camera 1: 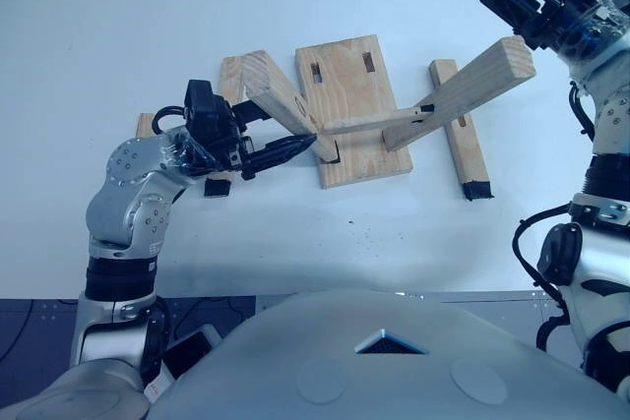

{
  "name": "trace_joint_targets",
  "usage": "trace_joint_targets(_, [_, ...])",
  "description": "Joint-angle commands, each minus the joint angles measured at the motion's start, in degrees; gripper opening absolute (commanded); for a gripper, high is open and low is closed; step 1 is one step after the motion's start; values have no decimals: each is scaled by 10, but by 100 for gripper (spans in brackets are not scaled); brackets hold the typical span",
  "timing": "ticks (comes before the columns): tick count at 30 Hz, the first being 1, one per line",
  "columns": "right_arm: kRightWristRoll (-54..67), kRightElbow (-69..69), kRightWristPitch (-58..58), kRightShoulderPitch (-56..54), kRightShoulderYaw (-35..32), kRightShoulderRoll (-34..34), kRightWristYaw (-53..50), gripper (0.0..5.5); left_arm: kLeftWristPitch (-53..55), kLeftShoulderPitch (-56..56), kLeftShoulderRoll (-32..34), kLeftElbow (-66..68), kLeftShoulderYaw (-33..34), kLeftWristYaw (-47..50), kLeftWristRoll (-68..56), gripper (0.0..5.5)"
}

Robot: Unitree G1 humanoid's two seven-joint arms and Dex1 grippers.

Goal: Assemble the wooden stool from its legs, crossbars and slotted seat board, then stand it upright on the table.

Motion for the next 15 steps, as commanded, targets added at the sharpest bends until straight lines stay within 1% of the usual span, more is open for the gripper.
trace_joint_targets(1, [-7,-1,-3,-15,4,-11,-1,383,-13,2,10,-15,-6,-8,18,231])
trace_joint_targets(3, [-7,-3,-3,-13,4,-11,-1,383,-19,1,11,-14,-8,-8,26,219])
trace_joint_targets(9, [-7,-8,-2,-9,3,-11,-2,383,-69,-6,19,-12,-33,-11,87,210])
trace_joint_targets(15, [-8,-15,-4,0,4,-5,-9,383,-74,-18,31,-21,-46,-9,104,206])
